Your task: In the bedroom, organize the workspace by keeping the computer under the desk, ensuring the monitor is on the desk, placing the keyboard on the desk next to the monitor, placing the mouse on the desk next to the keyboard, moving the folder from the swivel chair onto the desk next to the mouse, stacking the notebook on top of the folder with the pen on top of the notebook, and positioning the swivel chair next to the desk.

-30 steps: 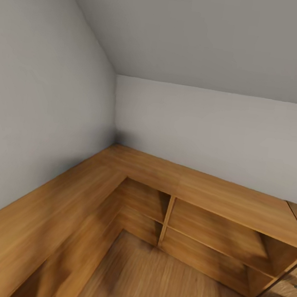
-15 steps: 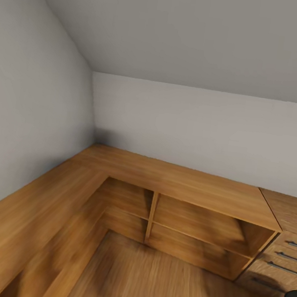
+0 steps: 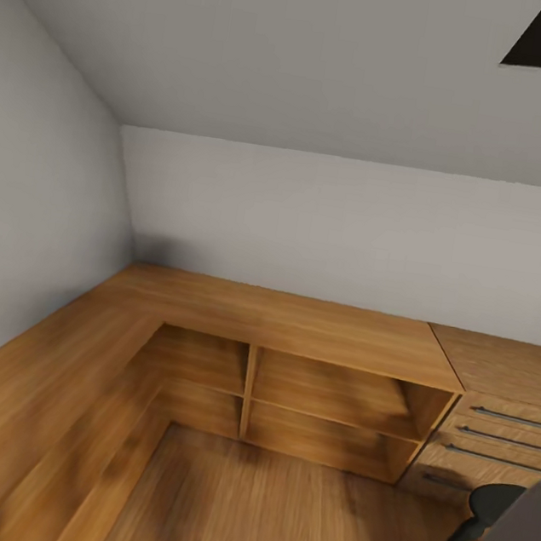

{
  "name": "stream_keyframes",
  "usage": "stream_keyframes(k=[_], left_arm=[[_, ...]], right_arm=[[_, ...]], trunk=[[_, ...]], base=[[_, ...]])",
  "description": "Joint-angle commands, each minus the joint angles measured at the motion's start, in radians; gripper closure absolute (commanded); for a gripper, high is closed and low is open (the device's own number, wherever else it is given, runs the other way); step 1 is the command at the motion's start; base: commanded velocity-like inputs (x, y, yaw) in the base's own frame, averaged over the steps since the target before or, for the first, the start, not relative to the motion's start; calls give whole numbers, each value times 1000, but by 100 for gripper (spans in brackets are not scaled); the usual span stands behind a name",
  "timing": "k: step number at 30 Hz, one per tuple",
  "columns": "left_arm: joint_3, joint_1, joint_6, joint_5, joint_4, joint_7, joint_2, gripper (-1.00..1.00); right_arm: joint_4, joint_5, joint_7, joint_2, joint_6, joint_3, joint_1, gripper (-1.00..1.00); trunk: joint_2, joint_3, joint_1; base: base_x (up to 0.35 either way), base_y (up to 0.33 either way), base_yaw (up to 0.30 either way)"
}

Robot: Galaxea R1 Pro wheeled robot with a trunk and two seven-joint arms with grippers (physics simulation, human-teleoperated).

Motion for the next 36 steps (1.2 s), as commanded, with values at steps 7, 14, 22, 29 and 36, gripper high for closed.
stream_keyframes(k=[7, 14, 22, 29, 36], left_arm=[[2, 0, -4, 3, 0, -1, 0, -100], [1, 0, -4, 3, 0, -1, 0, -100], [1, 0, -4, 3, 0, -1, -1, -100], [1, 0, -4, 3, 0, -1, -2, -100], [1, 0, -5, 2, 1, -3, -2, -100]], right_arm=[[2, 11, -9, 1, -2, -4, -1, -100], [3, 11, -9, 2, -2, -4, -1, -100], [3, 11, -9, 1, -2, -4, -1, -100], [3, 11, -9, 1, -2, -4, -1, -100], [3, 11, -9, 2, -2, -4, -1, -100]], trunk=[[-1, -1, 0], [-1, -1, 0], [-1, -1, 0], [-1, -1, 0], [-1, -1, 0]], base=[[0, 0, -260], [0, 0, -260], [0, 0, -260], [0, 0, -260], [113, 0, -260]])
